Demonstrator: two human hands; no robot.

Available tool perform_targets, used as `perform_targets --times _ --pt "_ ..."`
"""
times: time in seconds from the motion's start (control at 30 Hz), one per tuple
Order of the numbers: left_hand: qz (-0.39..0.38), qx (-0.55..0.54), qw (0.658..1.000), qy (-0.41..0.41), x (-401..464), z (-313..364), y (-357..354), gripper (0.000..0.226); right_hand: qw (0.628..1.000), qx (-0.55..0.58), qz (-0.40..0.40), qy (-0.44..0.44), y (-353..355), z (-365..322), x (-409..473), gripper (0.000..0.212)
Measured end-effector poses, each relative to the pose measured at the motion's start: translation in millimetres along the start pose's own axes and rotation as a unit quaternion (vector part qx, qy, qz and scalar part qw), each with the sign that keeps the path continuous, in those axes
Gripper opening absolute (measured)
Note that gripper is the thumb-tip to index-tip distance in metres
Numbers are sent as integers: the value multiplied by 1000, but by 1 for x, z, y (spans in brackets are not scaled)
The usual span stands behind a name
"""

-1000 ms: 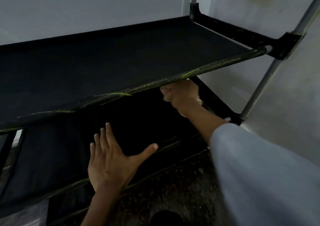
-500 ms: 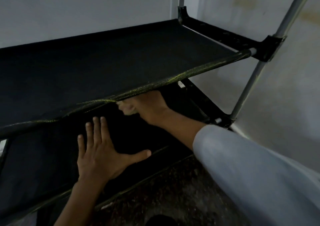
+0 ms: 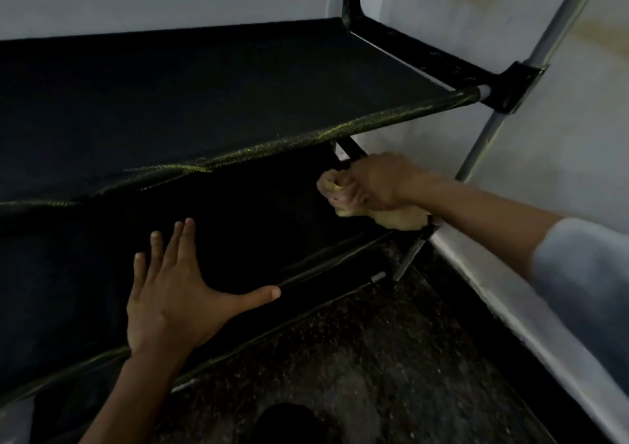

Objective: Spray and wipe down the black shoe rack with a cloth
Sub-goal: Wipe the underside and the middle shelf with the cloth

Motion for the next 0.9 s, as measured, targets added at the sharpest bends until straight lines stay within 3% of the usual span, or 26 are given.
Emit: perform_targets --times 0.17,0.2,0.27,0.3,0.33,0.4,0.53,0.63,0.73,0.8,0.9 --pt "-3 -6 1000 3 -1 -1 0 152 987 -77 -141 -7 21 0 -22 40" --pt "-3 -7 1000 0 -1 -1 0 151 988 -55 -147 -13 25 1 -18 33" --pt "-6 -6 1000 -2 0 -1 -1 151 996 50 -57 -48 35 8 -6 12" --pt "-6 -5 1000 -3 0 -1 -1 151 993 97 13 -66 39 12 0 15" --pt "-6 -4 1000 -4 0 -1 -1 151 989 107 63 -76 39 13 6 22" --pt "-5 -6 1000 -1 0 0 -1 151 995 43 67 -66 32 4 15 19" --pt "-7 -13 1000 8 0 -3 -1 154 990 -136 -38 -21 12 -12 7 11" --pt "-12 -17 1000 16 -2 -4 -1 154 973 -192 -129 12 12 -8 -14 7" --pt "-6 -20 1000 9 -4 -3 -1 155 945 -248 -214 26 18 -9 -16 50" --pt "-1 -19 1000 3 -4 -3 -2 155 962 -178 -208 12 29 -11 -10 48" --pt "-1 -11 1000 -6 -1 -2 -2 155 996 62 -49 -44 44 0 2 30"
Point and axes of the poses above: each hand's wrist, its own x-axis towards the middle knuckle, its own y-axis out of the back of the hand, z = x × y, the point moved 3 cm from there along x, towards the middle knuckle, and after that the axes turned 5 degrees about -x, right-handed, at the moved point
